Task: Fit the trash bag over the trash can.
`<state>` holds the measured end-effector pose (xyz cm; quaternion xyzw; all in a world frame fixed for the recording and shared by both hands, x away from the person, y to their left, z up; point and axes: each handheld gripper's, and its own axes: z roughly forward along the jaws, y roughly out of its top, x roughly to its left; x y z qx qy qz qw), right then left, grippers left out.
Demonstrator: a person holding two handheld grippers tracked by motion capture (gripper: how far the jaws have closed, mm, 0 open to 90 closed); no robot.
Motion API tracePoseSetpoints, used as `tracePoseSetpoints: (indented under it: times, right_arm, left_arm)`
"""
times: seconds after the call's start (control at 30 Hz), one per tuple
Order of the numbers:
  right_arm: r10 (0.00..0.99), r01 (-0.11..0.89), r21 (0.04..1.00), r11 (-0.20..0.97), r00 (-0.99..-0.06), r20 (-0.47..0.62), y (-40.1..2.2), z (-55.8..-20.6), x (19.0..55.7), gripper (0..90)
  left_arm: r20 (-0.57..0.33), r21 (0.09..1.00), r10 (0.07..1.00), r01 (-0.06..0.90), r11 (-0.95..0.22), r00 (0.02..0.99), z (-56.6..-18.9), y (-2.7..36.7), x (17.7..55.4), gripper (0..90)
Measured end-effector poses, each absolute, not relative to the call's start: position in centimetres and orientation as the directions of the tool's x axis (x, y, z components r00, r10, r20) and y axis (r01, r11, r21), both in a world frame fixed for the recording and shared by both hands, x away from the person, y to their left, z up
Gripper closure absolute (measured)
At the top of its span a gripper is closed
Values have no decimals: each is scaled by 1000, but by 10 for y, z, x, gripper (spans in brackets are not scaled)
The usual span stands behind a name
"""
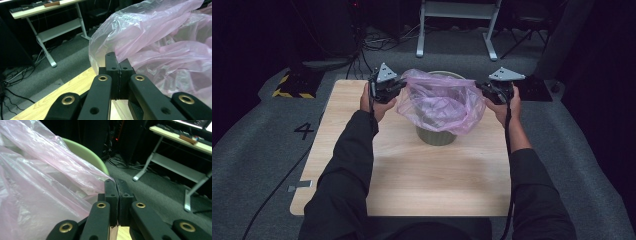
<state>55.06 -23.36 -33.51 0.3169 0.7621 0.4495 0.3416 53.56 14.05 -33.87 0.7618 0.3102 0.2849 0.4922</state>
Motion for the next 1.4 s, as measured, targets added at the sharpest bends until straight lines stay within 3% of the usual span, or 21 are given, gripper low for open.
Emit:
tracePoseSetpoints:
  times: [0.27, 0.6, 0.8, 1.1, 1.27, 1.4]
  right_arm:
    - [826, 226, 899, 376, -522, -214, -240, -351, 564, 889]
    - [795, 296, 914, 278, -605, -46, -242, -367, 571, 900]
    - [767, 303, 923, 238, -641, 12, -244, -373, 565, 900]
    - [687, 267, 910, 317, -726, -26, -244, -369, 536, 900]
    - [657, 247, 894, 375, -751, -68, -241, -362, 525, 900]
    - [686, 235, 909, 343, -724, -72, -242, -356, 530, 900]
  left_arm:
    - [99, 918, 769, 240, -315, 632, -355, 129, 556, 897]
    - [3, 914, 761, 307, -265, 649, -371, 135, 566, 899]
    - [6, 911, 722, 294, -288, 691, -373, 140, 555, 900]
    - [55, 905, 649, 236, -353, 759, -371, 154, 524, 900]
    - [60, 911, 656, 227, -344, 752, -371, 161, 511, 900]
    - [38, 926, 685, 233, -299, 727, -369, 166, 518, 900]
